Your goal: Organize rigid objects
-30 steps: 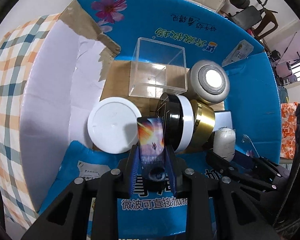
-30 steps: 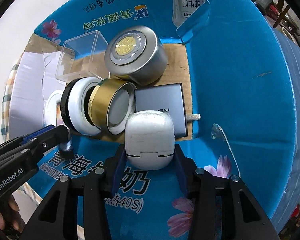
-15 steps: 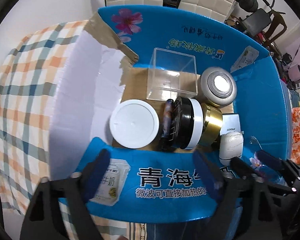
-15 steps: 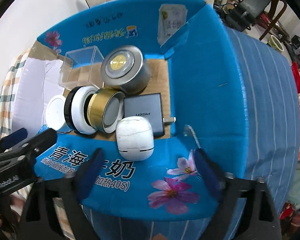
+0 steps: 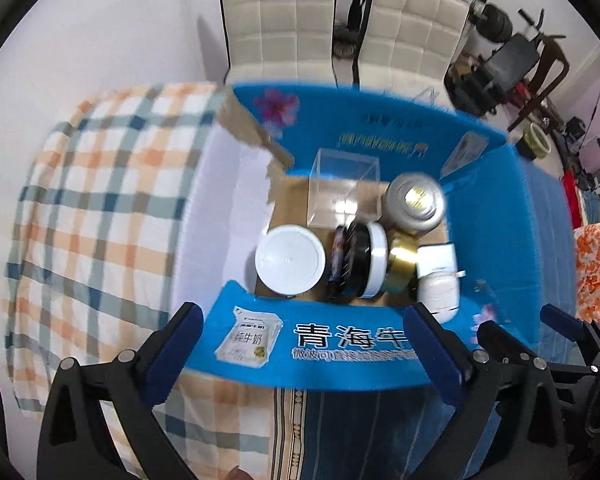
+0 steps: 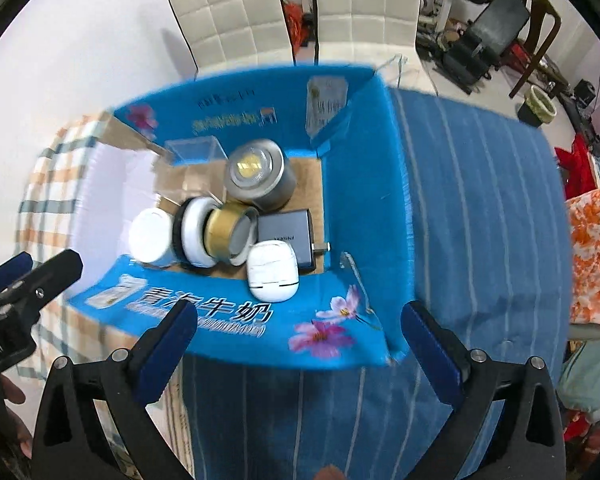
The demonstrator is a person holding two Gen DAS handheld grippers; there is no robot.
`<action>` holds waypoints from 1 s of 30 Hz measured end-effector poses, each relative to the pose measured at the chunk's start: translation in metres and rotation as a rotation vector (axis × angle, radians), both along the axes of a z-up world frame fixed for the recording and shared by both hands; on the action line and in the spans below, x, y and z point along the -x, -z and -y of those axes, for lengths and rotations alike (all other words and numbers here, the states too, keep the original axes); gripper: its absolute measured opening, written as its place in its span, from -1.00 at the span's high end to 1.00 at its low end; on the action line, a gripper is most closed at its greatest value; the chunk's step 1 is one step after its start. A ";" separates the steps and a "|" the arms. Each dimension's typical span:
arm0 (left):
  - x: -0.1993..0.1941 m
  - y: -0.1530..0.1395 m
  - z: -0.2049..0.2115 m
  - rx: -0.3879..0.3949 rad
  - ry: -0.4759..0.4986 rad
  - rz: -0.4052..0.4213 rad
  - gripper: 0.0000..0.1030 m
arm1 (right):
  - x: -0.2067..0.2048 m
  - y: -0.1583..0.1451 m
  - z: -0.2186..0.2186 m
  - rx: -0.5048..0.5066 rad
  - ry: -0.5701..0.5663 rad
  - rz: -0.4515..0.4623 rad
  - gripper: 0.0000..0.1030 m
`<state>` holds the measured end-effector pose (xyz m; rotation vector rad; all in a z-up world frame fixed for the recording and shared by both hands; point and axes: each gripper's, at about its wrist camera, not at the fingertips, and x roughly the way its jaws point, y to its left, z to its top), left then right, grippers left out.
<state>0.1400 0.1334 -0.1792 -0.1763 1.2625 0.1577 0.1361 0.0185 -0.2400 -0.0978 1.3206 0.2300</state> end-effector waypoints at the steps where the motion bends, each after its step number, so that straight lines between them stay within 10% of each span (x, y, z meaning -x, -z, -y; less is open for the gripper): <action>1: 0.004 -0.013 0.001 -0.004 -0.002 0.020 -0.99 | 0.004 -0.013 0.003 -0.009 0.001 0.013 -1.00; 15: 0.056 -0.155 0.024 -0.056 0.000 0.206 -0.99 | 0.060 -0.177 0.029 -0.124 0.011 0.177 -1.00; 30: 0.102 -0.204 0.035 -0.093 0.002 0.257 -0.99 | 0.098 -0.222 0.033 -0.085 -0.008 0.258 -1.00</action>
